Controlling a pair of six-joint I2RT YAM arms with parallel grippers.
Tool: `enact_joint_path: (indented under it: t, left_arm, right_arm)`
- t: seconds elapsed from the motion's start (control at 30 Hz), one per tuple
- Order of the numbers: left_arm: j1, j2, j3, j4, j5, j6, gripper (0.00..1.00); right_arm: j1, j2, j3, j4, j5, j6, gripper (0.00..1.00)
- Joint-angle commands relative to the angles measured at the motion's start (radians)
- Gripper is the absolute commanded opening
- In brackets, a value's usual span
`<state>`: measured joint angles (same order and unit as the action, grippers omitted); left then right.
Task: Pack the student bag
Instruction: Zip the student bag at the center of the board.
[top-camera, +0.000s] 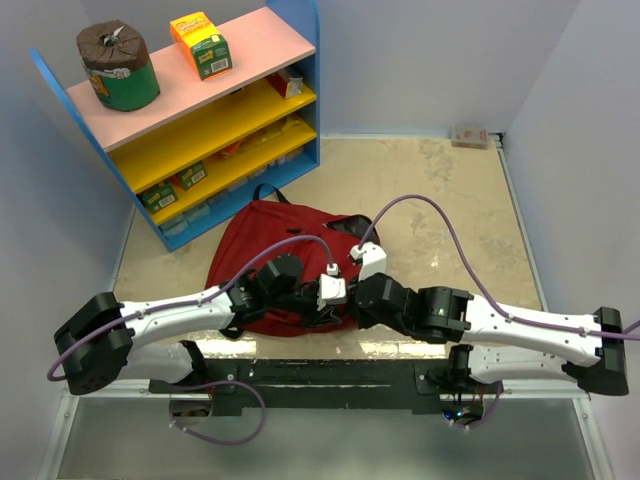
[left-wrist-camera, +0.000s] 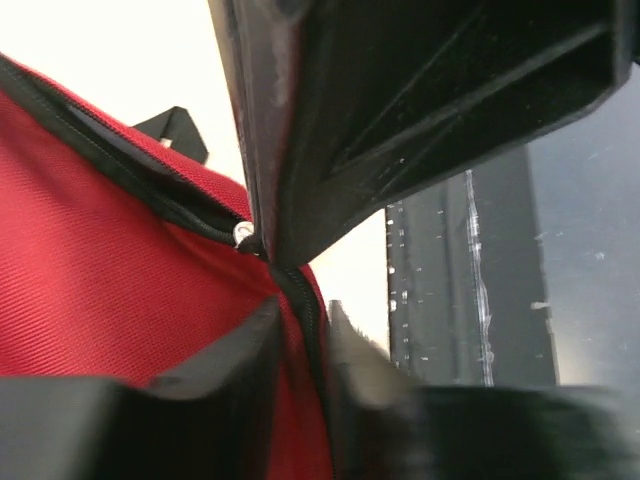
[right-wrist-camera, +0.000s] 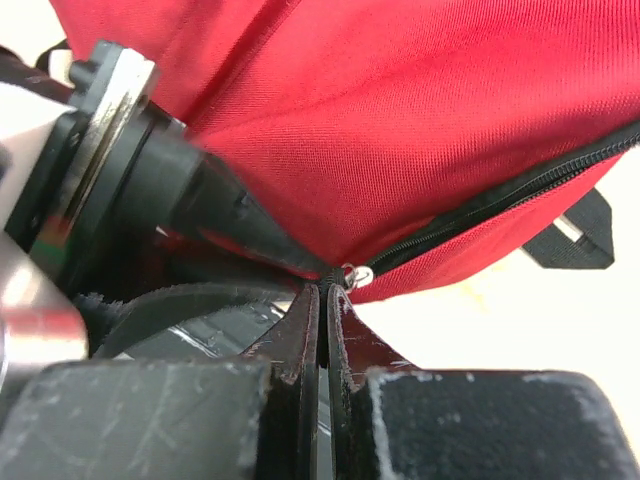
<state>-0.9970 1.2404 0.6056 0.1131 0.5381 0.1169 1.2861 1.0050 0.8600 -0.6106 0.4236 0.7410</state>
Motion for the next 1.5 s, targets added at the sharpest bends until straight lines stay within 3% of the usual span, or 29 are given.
enact_joint_path:
  t: [0.0,0.03,0.17,0.27,0.4,0.63,1.1,1.27,1.3,1.33,1.43,1.47]
  left_arm:
    - [-0.023,0.007,0.008,0.010,-0.058,0.078,0.08]
    - [-0.025,0.004,0.010,0.001,-0.052,0.095,0.01]
    - [-0.034,-0.016,0.040,-0.096,0.086,0.156,0.00]
    - [-0.042,-0.036,0.072,-0.211,0.178,0.254,0.00]
    - [-0.048,-0.068,0.088,-0.328,0.238,0.392,0.00]
    - [-0.054,-0.137,0.049,-0.404,0.279,0.475,0.00]
    - [-0.089,-0.187,0.069,-0.752,0.390,0.894,0.00]
    - [-0.091,-0.190,0.074,-0.757,0.373,0.911,0.01]
    - [-0.089,-0.190,0.074,-0.750,0.356,0.911,0.19]
    - [-0.089,-0.188,0.075,-0.741,0.343,0.911,0.26]
    - [-0.068,-0.173,0.082,-0.585,0.272,0.790,0.33]
    - [-0.037,-0.168,0.083,-0.517,0.261,0.623,0.34]
  right_arm:
    - [-0.004,0.017,0.046,0.007,0.013,0.055,0.00]
    - [-0.005,0.027,0.054,-0.017,0.032,0.075,0.00]
    - [-0.065,0.076,0.106,-0.199,0.161,0.123,0.00]
    - [-0.140,0.098,0.131,-0.232,0.204,0.115,0.00]
    - [-0.292,0.142,0.174,-0.177,0.185,-0.017,0.00]
    - [-0.485,0.262,0.284,-0.115,0.193,-0.234,0.00]
    - [-0.656,0.618,0.490,0.060,0.274,-0.543,0.00]
    - [-0.663,0.609,0.568,0.044,0.128,-0.512,0.00]
    - [-0.663,0.591,0.553,0.057,0.095,-0.511,0.00]
    - [-0.663,0.569,0.519,0.081,0.063,-0.509,0.00]
    - [-0.662,0.502,0.464,0.078,-0.054,-0.479,0.00]
    - [-0.662,0.469,0.449,0.075,-0.075,-0.459,0.00]
